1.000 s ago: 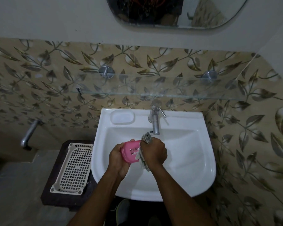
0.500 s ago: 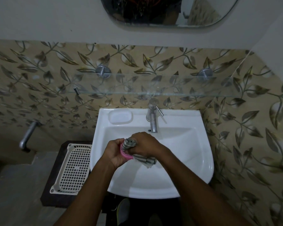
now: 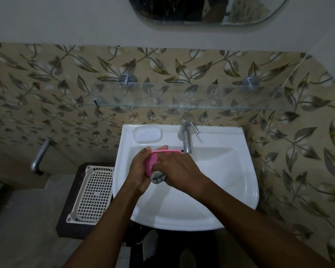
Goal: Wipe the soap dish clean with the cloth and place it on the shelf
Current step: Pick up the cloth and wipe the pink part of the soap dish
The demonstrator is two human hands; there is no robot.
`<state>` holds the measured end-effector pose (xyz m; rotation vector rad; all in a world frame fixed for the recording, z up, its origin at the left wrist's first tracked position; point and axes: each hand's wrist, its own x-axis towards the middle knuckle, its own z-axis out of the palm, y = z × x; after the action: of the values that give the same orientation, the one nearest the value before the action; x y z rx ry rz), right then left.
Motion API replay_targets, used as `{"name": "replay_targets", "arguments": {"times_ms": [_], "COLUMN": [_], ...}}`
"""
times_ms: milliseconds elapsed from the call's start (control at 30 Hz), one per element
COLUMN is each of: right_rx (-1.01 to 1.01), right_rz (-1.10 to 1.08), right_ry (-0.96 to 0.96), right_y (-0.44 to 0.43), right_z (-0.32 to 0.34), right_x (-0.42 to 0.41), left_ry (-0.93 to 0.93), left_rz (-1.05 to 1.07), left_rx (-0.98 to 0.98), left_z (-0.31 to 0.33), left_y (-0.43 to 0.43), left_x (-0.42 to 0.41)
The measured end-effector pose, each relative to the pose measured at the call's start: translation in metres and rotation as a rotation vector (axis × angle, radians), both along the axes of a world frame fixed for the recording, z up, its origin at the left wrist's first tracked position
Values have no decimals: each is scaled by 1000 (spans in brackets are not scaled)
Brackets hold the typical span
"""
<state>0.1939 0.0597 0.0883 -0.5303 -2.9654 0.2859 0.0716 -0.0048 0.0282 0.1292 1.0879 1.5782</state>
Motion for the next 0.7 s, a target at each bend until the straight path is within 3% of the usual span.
{"name": "replay_targets", "arguments": {"times_ms": [167,333,500,600,700], "right_rx": [108,260,334,232,-34], "right_rz": [-13,-70,-138,-248,-384], "right_ry": [21,-125,-105,-77,-23], "right_y": [-5,8,10,5,-2], "right_z": [3,0,-10,-18,-17], "right_x": [4,15,19,15,11], "left_ry": [190,256,307,309,235], "left_rz": [45,33,22,47,110], "left_rx": [68,56,38,35,34], "left_z": [9,15,21,19,14], "left_y": [4,2,7,7,5], "left_x": [-4,-13,-19,-18,-14]}}
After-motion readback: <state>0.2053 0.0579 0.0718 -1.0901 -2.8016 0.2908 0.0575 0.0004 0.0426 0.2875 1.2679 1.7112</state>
